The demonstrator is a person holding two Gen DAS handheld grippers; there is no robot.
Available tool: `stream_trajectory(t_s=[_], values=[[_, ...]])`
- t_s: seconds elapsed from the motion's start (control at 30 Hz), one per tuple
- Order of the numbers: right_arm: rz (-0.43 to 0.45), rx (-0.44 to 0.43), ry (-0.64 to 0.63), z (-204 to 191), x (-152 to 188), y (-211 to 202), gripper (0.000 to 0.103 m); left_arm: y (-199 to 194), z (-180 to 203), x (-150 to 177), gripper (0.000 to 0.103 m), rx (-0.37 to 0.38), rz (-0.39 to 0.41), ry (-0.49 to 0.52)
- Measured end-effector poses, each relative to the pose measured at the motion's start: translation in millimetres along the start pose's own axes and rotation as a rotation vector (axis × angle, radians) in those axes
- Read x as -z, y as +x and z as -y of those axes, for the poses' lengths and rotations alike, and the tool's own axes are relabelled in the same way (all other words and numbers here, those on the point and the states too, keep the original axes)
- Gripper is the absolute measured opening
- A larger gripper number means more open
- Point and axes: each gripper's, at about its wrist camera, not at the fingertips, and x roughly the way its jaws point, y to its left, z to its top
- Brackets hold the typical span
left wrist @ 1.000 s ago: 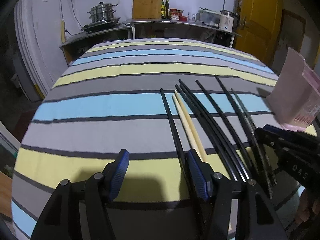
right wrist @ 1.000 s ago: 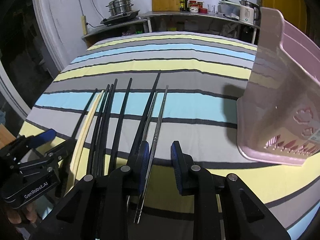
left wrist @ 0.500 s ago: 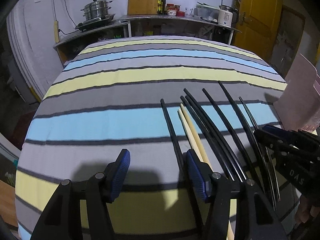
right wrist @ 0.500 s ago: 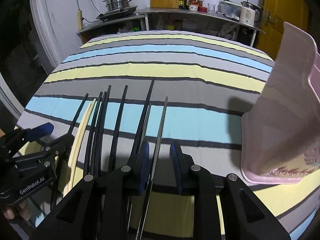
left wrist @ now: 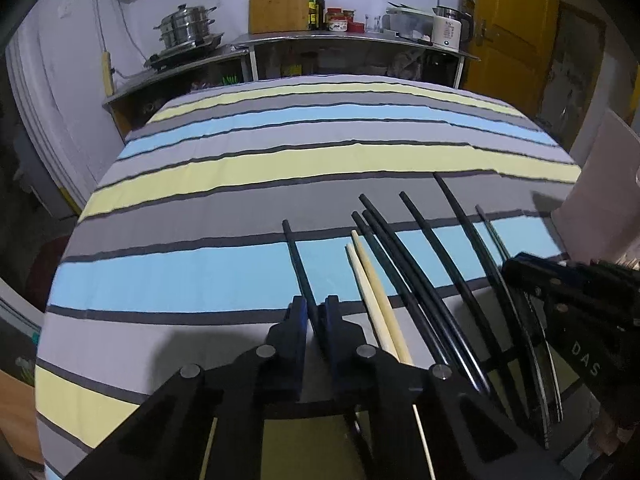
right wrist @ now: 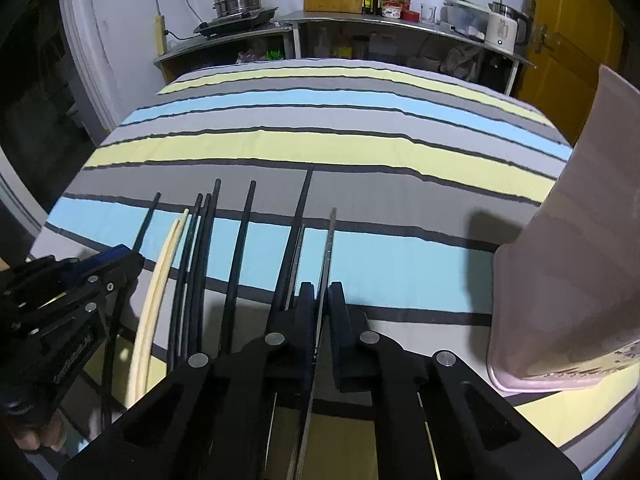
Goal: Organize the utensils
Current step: 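Close the left tool on a black chopstick while the right tool grasps a metal chopstick, then lift both held chopsticks upright and carry them over the pink holder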
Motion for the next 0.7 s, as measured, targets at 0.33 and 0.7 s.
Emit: stream_trajectory(t_s=[0.33, 0.7], values=[[0.065, -0.071, 0.031, 3, -5, -36, 0.006, -39, -16, -6, 0.005, 0.092, 0.053, -0.047], [0.163, -0.132, 0.057, 9, -6, -97, 0.006, -115, -19, -14, 0.005, 0.161, 0.155, -0.034]])
